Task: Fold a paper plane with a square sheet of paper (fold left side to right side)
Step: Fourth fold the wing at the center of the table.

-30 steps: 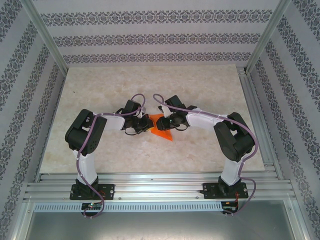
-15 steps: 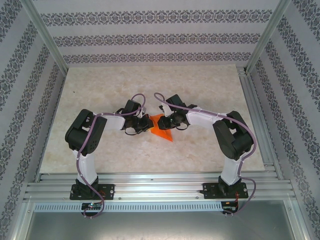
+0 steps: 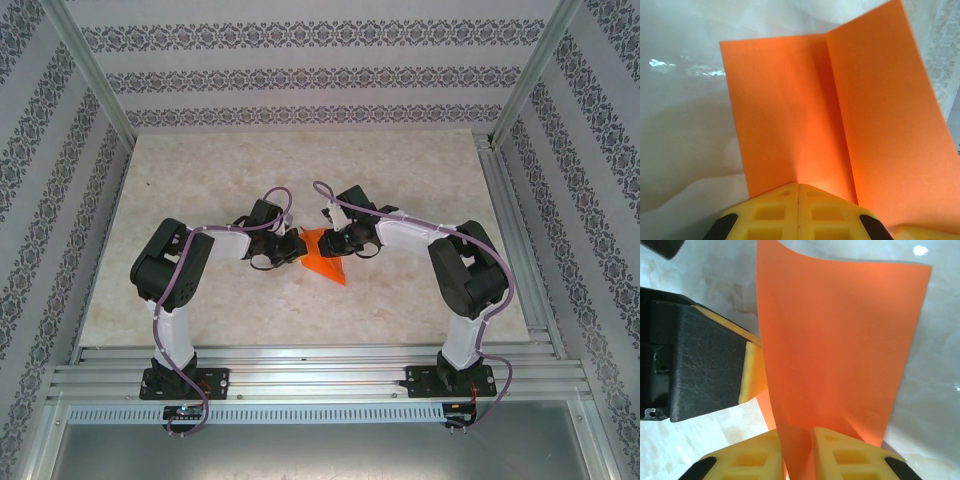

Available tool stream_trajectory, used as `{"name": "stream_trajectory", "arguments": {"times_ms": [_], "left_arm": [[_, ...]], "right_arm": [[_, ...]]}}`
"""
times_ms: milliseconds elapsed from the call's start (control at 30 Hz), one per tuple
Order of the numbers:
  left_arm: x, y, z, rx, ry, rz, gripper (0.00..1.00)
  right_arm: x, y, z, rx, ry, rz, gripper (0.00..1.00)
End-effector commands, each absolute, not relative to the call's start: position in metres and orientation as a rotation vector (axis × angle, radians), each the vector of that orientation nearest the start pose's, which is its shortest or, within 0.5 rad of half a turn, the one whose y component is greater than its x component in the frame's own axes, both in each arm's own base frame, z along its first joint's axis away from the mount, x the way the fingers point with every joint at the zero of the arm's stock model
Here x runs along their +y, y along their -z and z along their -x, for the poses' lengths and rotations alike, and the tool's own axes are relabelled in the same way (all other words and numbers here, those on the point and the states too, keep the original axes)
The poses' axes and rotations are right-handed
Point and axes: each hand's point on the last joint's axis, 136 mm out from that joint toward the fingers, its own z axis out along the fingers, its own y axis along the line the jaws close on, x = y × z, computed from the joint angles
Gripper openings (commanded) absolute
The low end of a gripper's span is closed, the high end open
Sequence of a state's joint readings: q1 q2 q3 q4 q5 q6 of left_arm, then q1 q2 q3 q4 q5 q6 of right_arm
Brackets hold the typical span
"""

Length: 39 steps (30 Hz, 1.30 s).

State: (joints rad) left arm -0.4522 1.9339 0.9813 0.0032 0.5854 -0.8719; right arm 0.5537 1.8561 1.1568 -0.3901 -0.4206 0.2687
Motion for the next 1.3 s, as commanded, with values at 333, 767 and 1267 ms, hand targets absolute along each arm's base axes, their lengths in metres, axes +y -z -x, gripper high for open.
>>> {"name": "stream_trajectory", "arguments": {"times_ms": [333, 767, 1267], "left_arm": [[-0.259, 0.009, -0.328, 2.867, 1.04, 0.352, 0.0], [-0.257, 0.01, -0.326, 2.874, 1.028, 0.348, 0.0], [-0.262, -0.077, -0.348, 2.646, 1.185, 0.386, 0.35]], "right_arm": [[0.286, -0.038, -0.332, 2.706, -1.051, 0.458, 0.08], [0.279, -0.038, -0.331, 2.695, -1.128, 0.429, 0.1], [0.282, -0.039, -0.324, 2.69, -1.087, 0.46, 0.11]]}}
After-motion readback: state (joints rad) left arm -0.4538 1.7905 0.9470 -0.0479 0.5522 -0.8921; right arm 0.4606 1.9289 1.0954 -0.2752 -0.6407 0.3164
